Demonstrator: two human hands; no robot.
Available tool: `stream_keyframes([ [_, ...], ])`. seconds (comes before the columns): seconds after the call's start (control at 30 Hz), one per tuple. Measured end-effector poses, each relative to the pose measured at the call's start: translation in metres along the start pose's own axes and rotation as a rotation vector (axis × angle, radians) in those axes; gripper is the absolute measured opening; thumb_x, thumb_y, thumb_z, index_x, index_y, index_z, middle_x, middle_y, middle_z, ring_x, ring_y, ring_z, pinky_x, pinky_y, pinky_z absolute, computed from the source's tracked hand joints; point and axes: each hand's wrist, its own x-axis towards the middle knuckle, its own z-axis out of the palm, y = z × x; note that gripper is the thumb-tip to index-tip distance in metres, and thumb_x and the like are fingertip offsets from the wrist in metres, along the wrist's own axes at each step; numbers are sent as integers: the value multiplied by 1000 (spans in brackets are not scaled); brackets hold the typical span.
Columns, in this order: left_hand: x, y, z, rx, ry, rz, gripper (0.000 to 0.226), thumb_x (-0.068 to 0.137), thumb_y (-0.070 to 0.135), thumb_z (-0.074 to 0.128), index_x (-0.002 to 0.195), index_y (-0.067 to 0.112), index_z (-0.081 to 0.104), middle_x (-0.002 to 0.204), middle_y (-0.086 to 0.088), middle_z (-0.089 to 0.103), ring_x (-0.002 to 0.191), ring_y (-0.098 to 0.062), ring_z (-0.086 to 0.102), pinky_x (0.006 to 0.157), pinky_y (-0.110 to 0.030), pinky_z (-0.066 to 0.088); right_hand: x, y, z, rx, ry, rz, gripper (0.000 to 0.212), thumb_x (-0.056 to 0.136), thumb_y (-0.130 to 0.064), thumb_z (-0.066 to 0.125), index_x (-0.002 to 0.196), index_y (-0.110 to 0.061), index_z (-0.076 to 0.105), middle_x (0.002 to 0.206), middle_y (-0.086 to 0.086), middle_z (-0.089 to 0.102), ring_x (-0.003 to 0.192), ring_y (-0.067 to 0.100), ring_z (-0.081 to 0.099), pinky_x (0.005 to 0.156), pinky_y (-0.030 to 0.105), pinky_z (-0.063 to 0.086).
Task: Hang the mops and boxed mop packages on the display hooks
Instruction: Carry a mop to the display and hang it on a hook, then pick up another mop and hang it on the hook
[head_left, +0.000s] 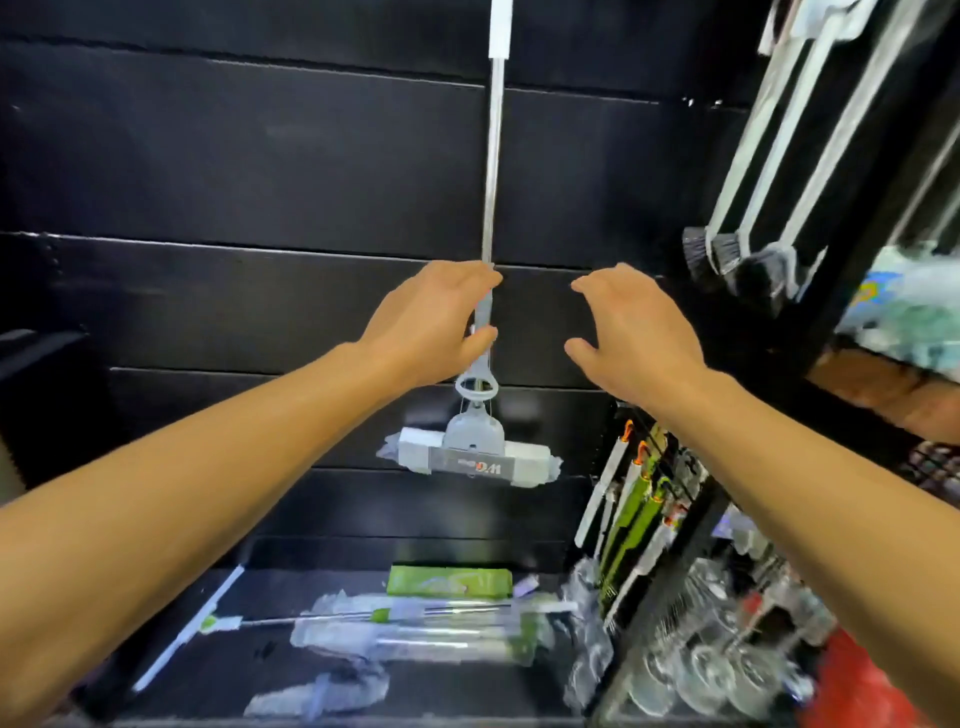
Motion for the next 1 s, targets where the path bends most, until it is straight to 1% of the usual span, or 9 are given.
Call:
stream_keyframes([
  [0.13,-77,37,5,-90,-76,106,57,92,34,63,144,17,46,147,-2,49,134,-27,43,100,-45,47,-101,-22,-11,-48,-72,63,61,91,-34,69,143,-10,49,137,9,56,133,30,44,108,39,39],
  [0.23,-129,75,3,-156,-150,172,59,93,32,62,146,14,44,152,-6,44,138,-29,39,105,-46,42,-178,-31,-24,-84,-135,117,59,88,-34,69,137,-6,53,129,14,59,124,34,48,110,43,39],
  [0.33,-172,123,-2,-196,-215,291,61,91,33,64,146,13,45,151,-10,45,138,-32,40,106,-49,43,-262,-34,-47,-115,-169,208,58,88,-33,69,134,-3,54,128,16,59,124,36,48,110,42,35],
  [0.43,-212,184,-10,-243,-255,396,64,92,36,63,148,13,42,153,-8,43,140,-30,38,112,-44,37,-348,-31,-71,-163,-214,327,59,91,-37,66,138,-4,50,133,15,55,128,33,45,113,41,32],
  [0.53,-253,252,-19,-301,-286,500,65,94,39,60,151,15,39,155,-6,40,142,-26,34,114,-38,32,-436,-25,-97,-169,-234,460,61,91,-37,67,140,-6,50,136,13,55,129,32,45,114,42,34],
  [0.63,-296,327,-29,-362,-320,612,66,95,40,59,151,14,37,156,-5,38,143,-26,33,114,-40,33,-527,-20,-133,-202,-260,601,63,91,-40,65,143,-9,46,139,12,52,130,31,43,112,41,33],
  [0.77,-359,440,-45,-416,-358,745,68,94,42,60,151,15,36,155,-5,39,142,-26,34,115,-40,31,-662,-14,-191,-231,-292,773,67,95,-42,62,149,-10,39,149,12,44,141,35,35,114,43,29],
  [0.9,-424,557,-73,-470,-379,894,65,93,39,62,148,11,41,152,-11,44,138,-31,40,114,-39,31,-794,-8,-252,-306,-316,900,67,91,-41,65,147,-10,44,145,13,49,139,34,39,117,44,32],
  [1.0,-468,644,-95,-511,-386,1000,66,93,39,60,150,13,40,153,-10,42,140,-28,38,115,-37,28,-885,-7,-297,-342,-308,1028,67,89,-41,67,145,-10,47,141,11,54,135,31,43,118,44,32],
])
